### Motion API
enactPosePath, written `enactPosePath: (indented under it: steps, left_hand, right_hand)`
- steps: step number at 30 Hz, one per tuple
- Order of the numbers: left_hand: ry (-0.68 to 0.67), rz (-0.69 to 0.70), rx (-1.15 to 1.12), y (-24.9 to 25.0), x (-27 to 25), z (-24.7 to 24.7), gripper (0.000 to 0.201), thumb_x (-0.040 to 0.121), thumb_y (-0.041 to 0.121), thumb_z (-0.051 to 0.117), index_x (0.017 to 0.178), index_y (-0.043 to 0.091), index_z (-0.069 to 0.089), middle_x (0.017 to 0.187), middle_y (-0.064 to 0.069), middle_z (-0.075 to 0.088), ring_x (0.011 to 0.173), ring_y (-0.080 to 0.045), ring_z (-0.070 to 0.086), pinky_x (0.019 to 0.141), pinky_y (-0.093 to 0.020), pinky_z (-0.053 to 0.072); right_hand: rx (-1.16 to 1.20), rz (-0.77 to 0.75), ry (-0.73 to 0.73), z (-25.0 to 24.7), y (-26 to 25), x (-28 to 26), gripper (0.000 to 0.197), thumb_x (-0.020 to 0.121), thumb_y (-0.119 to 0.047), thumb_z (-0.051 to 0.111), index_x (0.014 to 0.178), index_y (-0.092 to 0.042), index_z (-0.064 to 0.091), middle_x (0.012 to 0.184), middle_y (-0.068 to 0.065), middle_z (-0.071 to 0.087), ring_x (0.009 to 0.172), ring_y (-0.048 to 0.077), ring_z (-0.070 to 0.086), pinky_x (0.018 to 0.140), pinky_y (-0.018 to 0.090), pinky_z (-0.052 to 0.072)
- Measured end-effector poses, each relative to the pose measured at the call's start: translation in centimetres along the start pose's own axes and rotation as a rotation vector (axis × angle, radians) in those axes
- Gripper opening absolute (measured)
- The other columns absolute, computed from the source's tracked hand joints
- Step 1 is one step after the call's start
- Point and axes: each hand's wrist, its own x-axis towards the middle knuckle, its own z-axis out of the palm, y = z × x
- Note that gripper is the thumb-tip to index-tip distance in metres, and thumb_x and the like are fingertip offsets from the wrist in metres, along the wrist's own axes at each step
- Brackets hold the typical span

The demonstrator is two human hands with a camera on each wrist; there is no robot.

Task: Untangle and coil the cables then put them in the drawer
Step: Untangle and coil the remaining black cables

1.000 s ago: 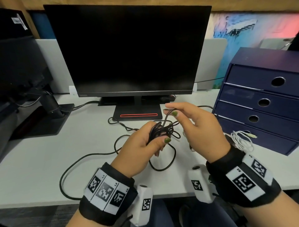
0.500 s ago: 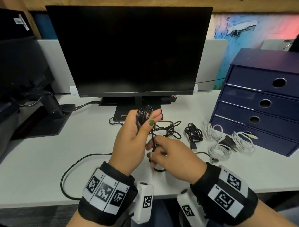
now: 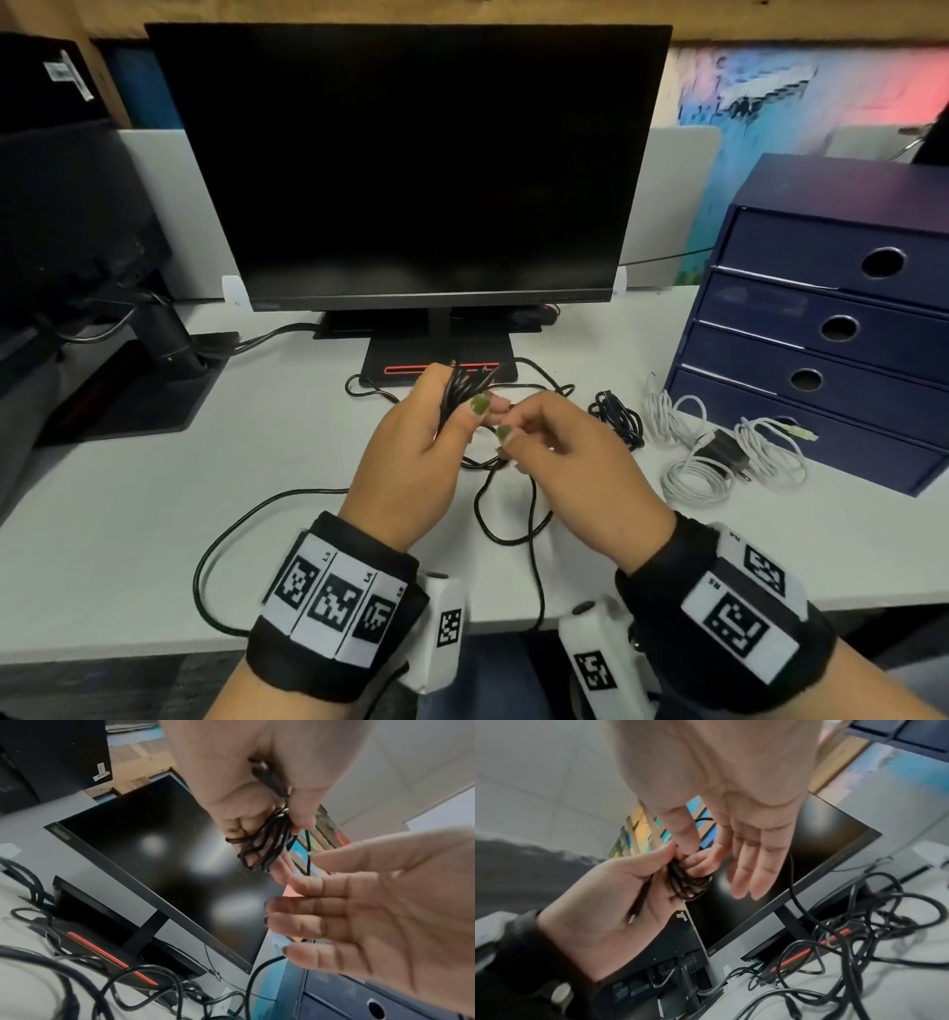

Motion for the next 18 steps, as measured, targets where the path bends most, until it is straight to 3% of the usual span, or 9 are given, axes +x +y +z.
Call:
enactPosePath:
  steps: [2, 3, 6, 9, 11, 13, 14, 16, 18]
  left_hand:
    - [0.031, 0.005, -0.043, 0.2, 0.0, -0.3, 0.016, 0.097, 0.03, 0.045, 0.092, 0.019, 0.056, 0.084, 0.011, 0.071, 0.082, -0.005, 0.067, 0.077, -0.026, 0.051]
    - [0.035, -0.007, -0.069, 0.3, 0.1, -0.4, 0.016, 0.097, 0.026, 0.046, 0.089, 0.018, 0.057, 0.08, 0.008, 0.07, 0.077, -0.007, 0.067, 0.077, -0.03, 0.052]
    - [-0.025, -0.044, -0.2, 0.9, 0.1, -0.3, 0.015, 0.096, 0.024, 0.048, 0.088, 0.016, 0.057, 0.074, 0.002, 0.068, 0.068, -0.014, 0.066, 0.073, -0.038, 0.054]
    - [-0.083, -0.062, -0.452, 1.4, 0.1, 0.2, 0.012, 0.094, 0.025, 0.052, 0.093, 0.014, 0.057, 0.075, -0.004, 0.069, 0.067, -0.017, 0.066, 0.067, -0.023, 0.051]
    - [-0.097, -0.041, -0.541, 1.7, 0.0, 0.7, 0.013, 0.093, 0.025, 0.056, 0.097, 0.013, 0.058, 0.084, -0.006, 0.071, 0.077, -0.02, 0.068, 0.072, -0.021, 0.051]
    - [-0.069, -0.026, -0.568, 1.9, -0.1, 1.0, 0.01, 0.094, 0.023, 0.054, 0.098, 0.014, 0.057, 0.092, 0.004, 0.073, 0.089, -0.011, 0.068, 0.076, -0.017, 0.05]
    - [-0.054, -0.025, -0.596, 2.1, -0.2, 1.1, 0.012, 0.095, 0.021, 0.05, 0.1, 0.011, 0.055, 0.097, 0.008, 0.073, 0.094, -0.007, 0.068, 0.077, -0.015, 0.05]
    - [-0.04, -0.02, -0.635, 2.1, -0.1, 1.1, 0.019, 0.095, 0.021, 0.044, 0.107, 0.008, 0.051, 0.114, 0.0, 0.07, 0.109, -0.012, 0.065, 0.082, -0.015, 0.05]
    - [0.007, -0.013, -0.57, 1.8, 0.0, 0.9, 0.02, 0.095, 0.022, 0.043, 0.111, 0.011, 0.051, 0.122, -0.003, 0.066, 0.115, -0.011, 0.061, 0.087, -0.012, 0.046]
  right_hand:
    - [0.094, -0.025, 0.077, -0.9, -0.3, 0.4, 0.021, 0.083, -0.035, 0.055, 0.071, -0.02, 0.063, 0.076, 0.001, 0.07, 0.076, 0.018, 0.065, 0.078, 0.037, 0.053]
    - [0.155, -0.032, 0.116, -1.6, -0.5, 0.6, 0.023, 0.083, -0.038, 0.057, 0.071, -0.019, 0.064, 0.076, 0.004, 0.071, 0.076, 0.019, 0.066, 0.077, 0.037, 0.053]
    - [0.372, 0.007, 0.148, -2.8, -0.5, 1.3, 0.027, 0.091, -0.039, 0.053, 0.104, -0.016, 0.059, 0.088, 0.004, 0.075, 0.087, 0.015, 0.07, 0.083, 0.034, 0.053]
    - [0.398, 0.086, 0.087, -2.6, 0.3, 2.0, 0.027, 0.097, -0.029, 0.048, 0.124, -0.026, 0.048, 0.102, -0.005, 0.073, 0.099, 0.008, 0.067, 0.089, 0.03, 0.051]
    - [0.416, 0.122, 0.01, -1.6, 0.6, 2.1, 0.021, 0.099, -0.02, 0.045, 0.118, -0.025, 0.054, 0.095, -0.01, 0.072, 0.09, 0.002, 0.067, 0.083, 0.025, 0.051]
    - [0.353, 0.125, -0.097, -0.3, 0.8, 1.7, 0.022, 0.099, -0.009, 0.043, 0.106, -0.02, 0.06, 0.09, -0.006, 0.071, 0.078, -0.004, 0.066, 0.077, 0.018, 0.052]
    - [0.237, 0.096, -0.147, 0.3, 1.0, 1.2, 0.019, 0.097, -0.008, 0.048, 0.105, -0.02, 0.061, 0.092, -0.005, 0.071, 0.082, -0.004, 0.066, 0.081, 0.018, 0.051]
    - [0.07, 0.059, -0.293, 1.5, 1.6, 0.2, 0.013, 0.09, -0.014, 0.058, 0.098, -0.024, 0.061, 0.083, -0.006, 0.073, 0.081, 0.002, 0.067, 0.085, 0.028, 0.052]
    - [-0.047, 0.049, -0.419, 2.2, 1.7, -0.8, 0.009, 0.088, -0.025, 0.062, 0.081, -0.029, 0.06, 0.061, -0.015, 0.063, 0.059, 0.0, 0.056, 0.071, 0.031, 0.049]
